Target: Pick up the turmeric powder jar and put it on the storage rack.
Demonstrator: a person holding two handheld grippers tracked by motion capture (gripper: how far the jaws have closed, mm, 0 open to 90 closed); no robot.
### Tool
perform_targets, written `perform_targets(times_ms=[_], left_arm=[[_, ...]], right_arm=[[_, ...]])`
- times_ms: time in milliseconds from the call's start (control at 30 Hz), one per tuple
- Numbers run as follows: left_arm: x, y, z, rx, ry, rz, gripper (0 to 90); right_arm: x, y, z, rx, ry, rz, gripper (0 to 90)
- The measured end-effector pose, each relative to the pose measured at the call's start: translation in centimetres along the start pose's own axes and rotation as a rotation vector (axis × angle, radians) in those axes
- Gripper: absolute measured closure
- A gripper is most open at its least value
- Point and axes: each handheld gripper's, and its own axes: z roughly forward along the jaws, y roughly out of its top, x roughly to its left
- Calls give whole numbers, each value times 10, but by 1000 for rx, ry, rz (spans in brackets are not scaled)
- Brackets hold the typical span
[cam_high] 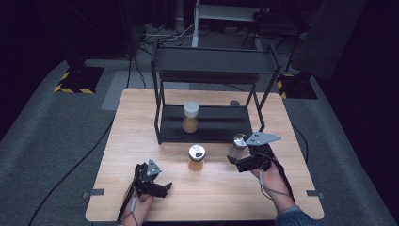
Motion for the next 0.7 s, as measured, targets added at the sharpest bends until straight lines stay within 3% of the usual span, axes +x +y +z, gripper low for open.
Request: perform_targets(times_ms=[700], left_arm=[[1,-1,-1,-1,-7,9,1]], right_arm=[[19,32,37,-1,59,-42,28]])
